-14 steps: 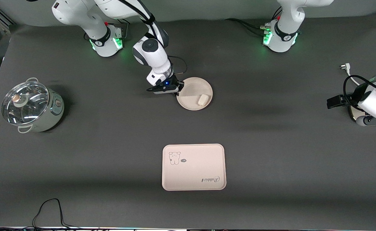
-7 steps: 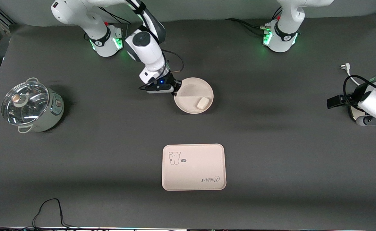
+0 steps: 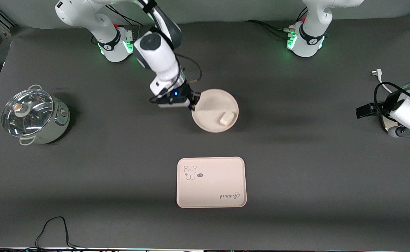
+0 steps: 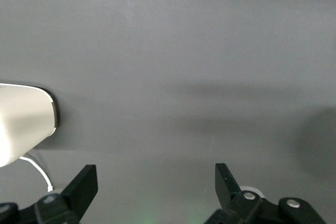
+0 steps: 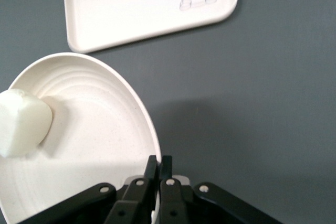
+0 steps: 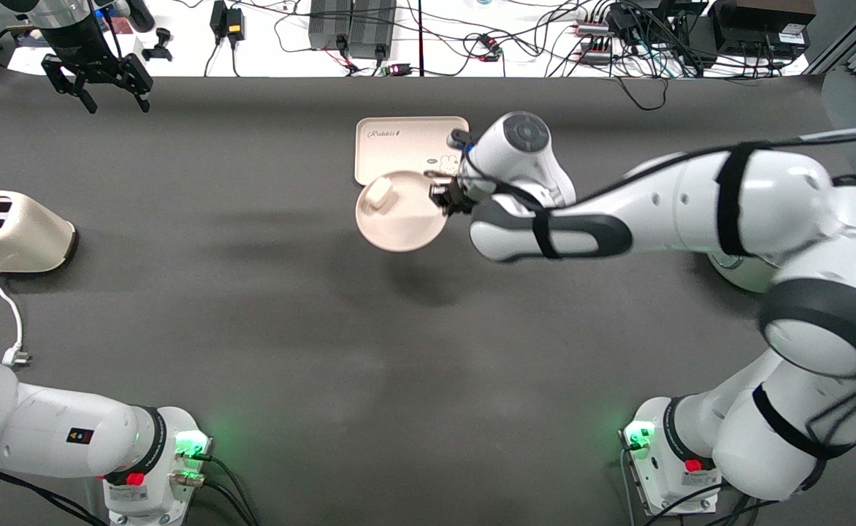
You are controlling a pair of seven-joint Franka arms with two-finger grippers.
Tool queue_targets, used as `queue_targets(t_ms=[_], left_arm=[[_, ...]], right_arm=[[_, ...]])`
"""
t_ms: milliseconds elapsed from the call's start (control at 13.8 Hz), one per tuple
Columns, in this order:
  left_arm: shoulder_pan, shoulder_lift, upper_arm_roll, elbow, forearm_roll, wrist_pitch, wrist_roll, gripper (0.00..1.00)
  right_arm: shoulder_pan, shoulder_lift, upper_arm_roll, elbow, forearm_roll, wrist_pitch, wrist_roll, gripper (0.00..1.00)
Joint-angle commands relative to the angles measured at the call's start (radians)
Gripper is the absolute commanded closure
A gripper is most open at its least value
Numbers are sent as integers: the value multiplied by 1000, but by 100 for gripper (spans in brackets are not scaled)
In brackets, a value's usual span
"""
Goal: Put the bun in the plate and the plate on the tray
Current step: 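Carry the plate with the right gripper onto the bunny tray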
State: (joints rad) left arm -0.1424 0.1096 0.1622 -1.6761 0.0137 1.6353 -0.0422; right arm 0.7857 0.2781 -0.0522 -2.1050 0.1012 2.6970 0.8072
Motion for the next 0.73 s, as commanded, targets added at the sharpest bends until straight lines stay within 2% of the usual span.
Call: queue_targets(t_ms=[0,145,290,363,508,653], left_arm=[[-3,-4,5,2,3,-11,16,0],[-3,-4,5,2,3,-9,15,0],[-5,-4,5,2,3,-9,15,0],[-5,-4,5,2,3,-11,15,0],[-6,-4,5,2,3,-11,15,0],[-6,-4,5,2,3,-11,15,0]], right_arm=[[-78,218,2,329,26,-130,-68,100],[-129,347,2,547,70,-221,-153,100],[-169,450,0,717,129,-268,-175,100],[-181,493,0,787,130,-276,-175,100],[-200,564,2,865,130,-276,-175,100],[-201,619,2,899,130,-266,-174,100]])
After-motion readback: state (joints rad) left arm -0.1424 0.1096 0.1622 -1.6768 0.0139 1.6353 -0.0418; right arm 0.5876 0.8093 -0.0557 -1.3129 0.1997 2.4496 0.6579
